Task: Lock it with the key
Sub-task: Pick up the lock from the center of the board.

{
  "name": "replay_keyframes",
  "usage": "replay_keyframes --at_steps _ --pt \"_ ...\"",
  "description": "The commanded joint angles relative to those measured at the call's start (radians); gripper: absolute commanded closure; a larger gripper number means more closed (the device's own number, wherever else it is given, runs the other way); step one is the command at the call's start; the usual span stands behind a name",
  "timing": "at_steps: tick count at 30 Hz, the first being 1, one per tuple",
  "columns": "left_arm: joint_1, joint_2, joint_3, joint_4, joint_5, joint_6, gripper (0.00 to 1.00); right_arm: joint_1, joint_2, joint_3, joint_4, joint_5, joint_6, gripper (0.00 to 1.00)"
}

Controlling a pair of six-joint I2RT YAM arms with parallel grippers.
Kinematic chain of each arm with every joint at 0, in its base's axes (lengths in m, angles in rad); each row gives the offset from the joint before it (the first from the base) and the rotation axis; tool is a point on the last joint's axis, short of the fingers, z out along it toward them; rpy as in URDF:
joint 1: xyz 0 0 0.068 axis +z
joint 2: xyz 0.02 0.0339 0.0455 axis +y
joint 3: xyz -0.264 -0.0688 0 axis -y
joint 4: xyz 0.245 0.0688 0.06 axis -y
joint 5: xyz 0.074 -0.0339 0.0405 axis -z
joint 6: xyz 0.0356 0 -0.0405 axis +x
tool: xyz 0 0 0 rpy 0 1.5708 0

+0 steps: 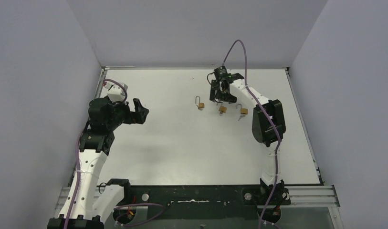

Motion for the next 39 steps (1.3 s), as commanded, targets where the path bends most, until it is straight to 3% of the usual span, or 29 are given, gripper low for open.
replay_keyframes --at_steps 1,6,12,32,39 --pt "0.007 -0.022 0.001 0.015 0.036 0.008 0.03 0.007 0.011 0.018 -0.014 0.024 0.031 0.23" --pt "0.007 -0.024 -0.005 0.015 0.038 0.011 0.03 0.010 0.003 -0.055 -0.005 0.052 0.062 0.24" --pt "0.007 -0.018 -0.008 0.016 0.041 0.010 0.03 0.007 -0.009 -0.122 0.041 0.037 0.082 0.40" --pt "0.007 -0.018 -0.002 0.000 0.040 0.017 0.03 -0.043 0.001 -0.193 0.196 -0.039 0.093 0.46" --pt "0.007 -0.014 0.000 -0.004 0.044 0.015 0.03 -0.040 0.003 -0.211 0.200 -0.040 0.079 0.66"
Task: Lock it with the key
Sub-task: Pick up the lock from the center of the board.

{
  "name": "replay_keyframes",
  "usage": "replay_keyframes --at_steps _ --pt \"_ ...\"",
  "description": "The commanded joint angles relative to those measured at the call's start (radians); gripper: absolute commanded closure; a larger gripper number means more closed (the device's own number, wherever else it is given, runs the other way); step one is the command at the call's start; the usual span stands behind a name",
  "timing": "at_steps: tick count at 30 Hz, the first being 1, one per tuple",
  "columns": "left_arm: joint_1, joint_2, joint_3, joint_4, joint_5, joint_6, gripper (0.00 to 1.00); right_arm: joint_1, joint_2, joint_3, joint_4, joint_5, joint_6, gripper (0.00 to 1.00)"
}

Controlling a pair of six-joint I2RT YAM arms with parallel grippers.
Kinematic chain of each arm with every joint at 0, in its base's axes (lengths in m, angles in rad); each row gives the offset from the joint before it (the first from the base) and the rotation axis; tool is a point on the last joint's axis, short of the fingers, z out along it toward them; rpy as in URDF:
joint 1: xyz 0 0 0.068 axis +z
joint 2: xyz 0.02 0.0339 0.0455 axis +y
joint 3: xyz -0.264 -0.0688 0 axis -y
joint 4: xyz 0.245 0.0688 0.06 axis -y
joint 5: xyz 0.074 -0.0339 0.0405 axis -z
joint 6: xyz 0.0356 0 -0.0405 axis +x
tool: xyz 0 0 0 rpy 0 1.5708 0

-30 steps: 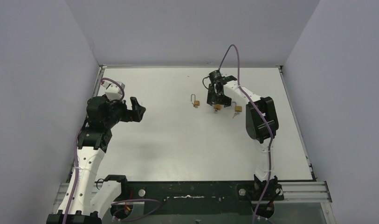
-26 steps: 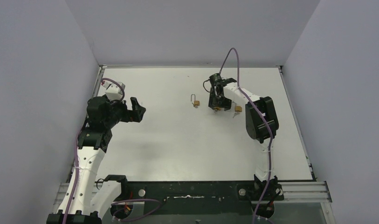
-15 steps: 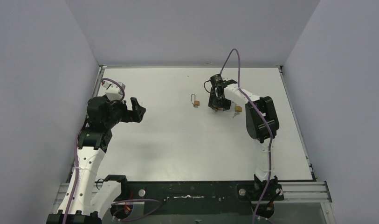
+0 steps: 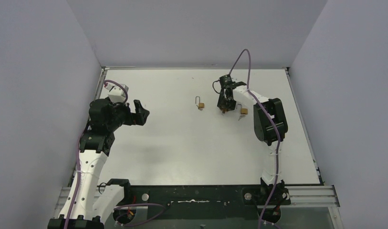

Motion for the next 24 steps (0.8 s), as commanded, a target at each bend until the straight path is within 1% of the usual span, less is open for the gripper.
replay_keyframes --at_steps 1,3,4,9,12,14,15,17,20,21,24 --pt "0.007 -0.008 0.017 0.005 0.029 0.010 0.03 -0.001 -0.014 -0.024 0.038 0.003 -0.010 0.68" --pt "0.007 -0.005 0.018 0.006 0.033 0.007 0.03 0.001 -0.017 -0.032 0.038 0.004 -0.025 0.73" --pt "0.007 -0.002 0.018 0.009 0.035 0.005 0.03 0.002 -0.022 -0.035 0.040 0.002 -0.036 0.74" --pt "0.007 0.015 0.018 0.034 0.068 -0.026 0.03 0.011 -0.081 -0.071 0.075 -0.077 -0.148 0.73" --pt "0.007 0.043 0.021 0.061 0.114 -0.056 0.03 0.009 -0.150 -0.101 0.095 -0.166 -0.224 0.73" --pt "0.004 0.067 0.024 0.103 0.194 -0.079 0.03 0.008 -0.202 -0.116 0.095 -0.224 -0.266 0.72" --pt "0.003 0.080 0.021 0.140 0.247 -0.113 0.03 0.009 -0.228 -0.123 0.092 -0.257 -0.288 0.71" --pt "-0.010 0.108 -0.002 0.253 0.346 -0.180 0.03 0.011 -0.284 -0.136 0.084 -0.326 -0.320 0.70" --pt "-0.066 0.161 -0.031 0.434 0.424 -0.255 0.03 0.024 -0.375 -0.161 0.071 -0.428 -0.350 0.69" --pt "-0.102 0.183 -0.026 0.454 0.428 -0.255 0.03 0.033 -0.404 -0.167 0.069 -0.457 -0.358 0.69" --pt "-0.218 0.260 0.029 0.430 0.413 -0.214 0.03 0.062 -0.479 -0.173 0.057 -0.533 -0.370 0.68"
